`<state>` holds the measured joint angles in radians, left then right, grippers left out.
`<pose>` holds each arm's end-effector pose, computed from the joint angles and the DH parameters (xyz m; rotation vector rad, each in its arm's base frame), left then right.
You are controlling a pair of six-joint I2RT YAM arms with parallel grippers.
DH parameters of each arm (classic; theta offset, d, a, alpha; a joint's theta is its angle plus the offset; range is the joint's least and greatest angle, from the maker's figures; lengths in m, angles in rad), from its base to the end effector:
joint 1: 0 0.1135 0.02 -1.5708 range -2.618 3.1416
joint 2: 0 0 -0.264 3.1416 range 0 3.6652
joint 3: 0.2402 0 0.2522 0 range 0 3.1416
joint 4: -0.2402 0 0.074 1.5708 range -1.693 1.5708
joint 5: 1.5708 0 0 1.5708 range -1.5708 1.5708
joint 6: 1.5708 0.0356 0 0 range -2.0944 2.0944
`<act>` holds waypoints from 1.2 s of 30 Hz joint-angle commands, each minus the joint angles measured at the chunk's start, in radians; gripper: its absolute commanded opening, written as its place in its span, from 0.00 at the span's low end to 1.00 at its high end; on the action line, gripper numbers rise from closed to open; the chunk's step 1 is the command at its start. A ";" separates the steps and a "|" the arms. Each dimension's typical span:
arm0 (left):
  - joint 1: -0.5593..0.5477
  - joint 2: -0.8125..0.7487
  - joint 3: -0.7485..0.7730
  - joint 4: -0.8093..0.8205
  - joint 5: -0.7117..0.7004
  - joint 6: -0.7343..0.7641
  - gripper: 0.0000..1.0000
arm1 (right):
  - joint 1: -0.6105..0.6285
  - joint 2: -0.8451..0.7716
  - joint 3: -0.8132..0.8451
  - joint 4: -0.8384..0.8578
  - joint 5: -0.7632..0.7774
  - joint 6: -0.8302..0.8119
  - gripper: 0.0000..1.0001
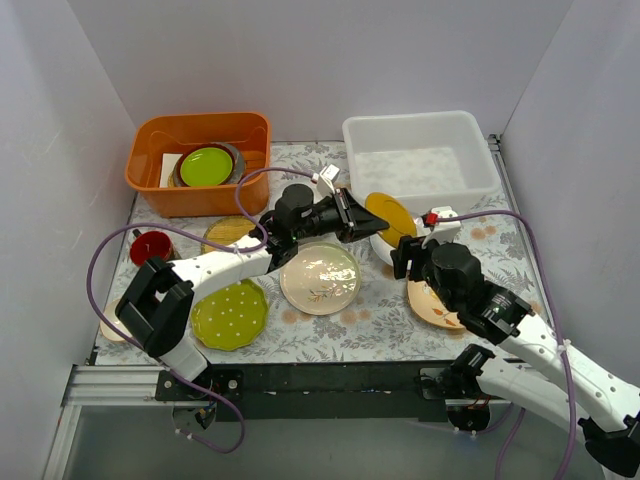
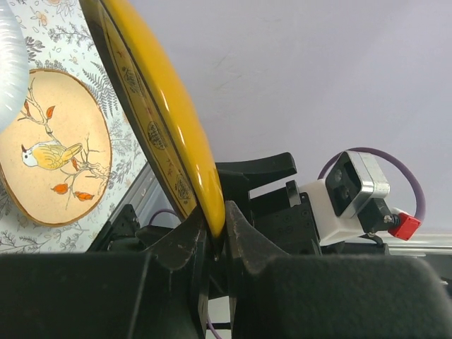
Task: Place the plates into the plastic bin on the countertop
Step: Adjust the plate.
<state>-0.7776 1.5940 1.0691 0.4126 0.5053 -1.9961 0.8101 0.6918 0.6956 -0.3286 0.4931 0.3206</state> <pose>0.2535 -0.2737 0.2948 0.8345 -2.0742 2.0168 0.1234 0.1052 0.3092 -0.1229 1.8636 0.3168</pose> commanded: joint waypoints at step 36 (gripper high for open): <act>-0.075 0.101 -0.156 0.236 0.098 -0.670 0.00 | 0.049 -0.046 -0.160 0.410 0.226 -0.178 0.23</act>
<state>-0.7963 1.6810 0.9337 0.6907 0.4709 -2.0171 0.8642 0.6659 0.5083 -0.0948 0.6563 0.1387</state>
